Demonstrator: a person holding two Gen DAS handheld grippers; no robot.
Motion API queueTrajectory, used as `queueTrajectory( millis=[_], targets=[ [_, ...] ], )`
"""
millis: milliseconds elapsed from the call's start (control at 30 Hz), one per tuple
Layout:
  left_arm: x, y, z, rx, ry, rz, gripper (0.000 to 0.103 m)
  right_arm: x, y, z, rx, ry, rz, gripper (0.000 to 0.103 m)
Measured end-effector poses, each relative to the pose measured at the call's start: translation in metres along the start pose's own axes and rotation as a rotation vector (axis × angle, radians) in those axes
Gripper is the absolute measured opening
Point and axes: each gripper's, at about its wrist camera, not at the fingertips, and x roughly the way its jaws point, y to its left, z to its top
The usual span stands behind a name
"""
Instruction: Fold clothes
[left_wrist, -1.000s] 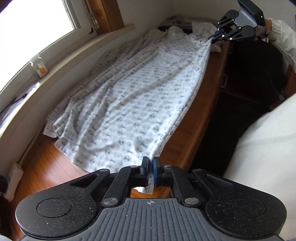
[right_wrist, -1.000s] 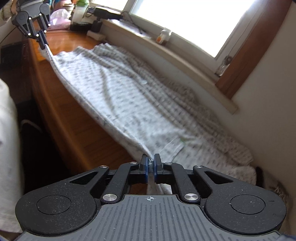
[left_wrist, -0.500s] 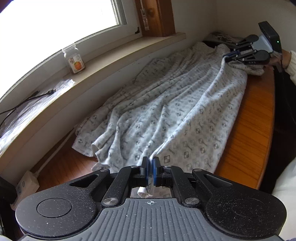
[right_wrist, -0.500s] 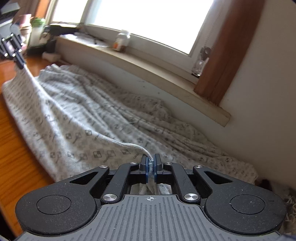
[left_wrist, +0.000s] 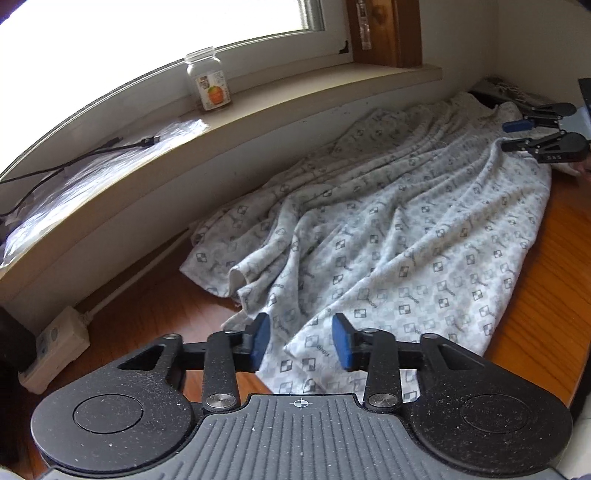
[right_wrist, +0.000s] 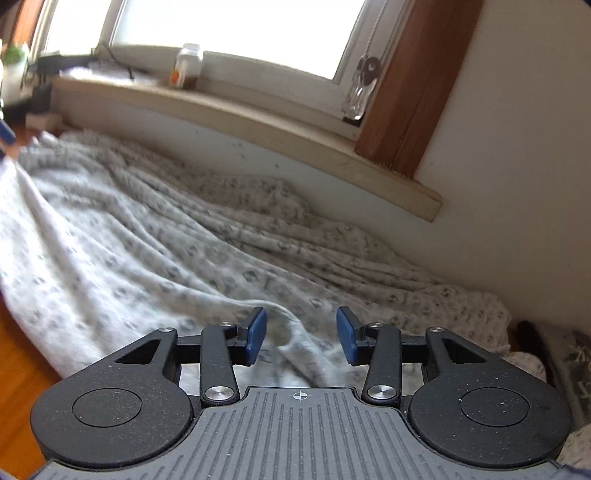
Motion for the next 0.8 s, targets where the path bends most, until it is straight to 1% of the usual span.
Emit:
queueTrajectory(
  millis=[67,100,167,233,267,333,400,433,467,567,667,800],
  targets=[
    [-0.005,0.001,-0.007,-0.03,-0.012,0.015,0.051,-0.008,0.005,-0.002,0.042,-0.027,0.036,0.046],
    [-0.007,0.0,-0.011,-0.042,-0.018,0.016,0.051,-0.009,0.008,-0.003,0.062,-0.025,0.076,0.046],
    [-0.011,-0.005,-0.017,-0.06,-0.033,0.011,0.051,-0.006,0.017,-0.005,0.094,0.0,0.166,0.046],
    [-0.012,-0.015,-0.021,-0.068,-0.048,-0.003,0.051,0.001,0.029,-0.008,0.09,0.04,0.223,0.046],
    [-0.011,-0.021,-0.023,-0.07,-0.053,-0.018,0.051,0.004,0.035,-0.009,0.079,0.058,0.23,0.046],
    [-0.01,-0.033,-0.026,-0.074,-0.06,-0.046,0.051,0.008,0.038,-0.009,0.097,0.072,0.232,0.046],
    [-0.005,-0.044,-0.028,-0.065,-0.054,-0.054,0.051,0.011,0.038,-0.008,0.124,0.078,0.233,0.046],
    [-0.001,-0.048,-0.029,-0.061,-0.048,-0.055,0.051,0.011,0.039,-0.009,0.127,0.081,0.231,0.049],
    [0.003,-0.05,-0.031,-0.064,-0.04,-0.056,0.051,0.011,0.039,-0.011,0.132,0.082,0.228,0.052],
    [0.01,-0.047,-0.038,-0.093,-0.029,-0.067,0.051,0.008,0.035,-0.018,0.173,0.072,0.235,0.053],
    [0.007,-0.044,-0.045,-0.115,-0.036,-0.081,0.051,0.003,0.037,-0.024,0.179,0.056,0.232,0.053],
    [-0.005,-0.055,-0.056,-0.101,-0.031,-0.086,0.05,-0.007,0.041,-0.029,0.177,0.061,0.228,0.053]
  ],
)
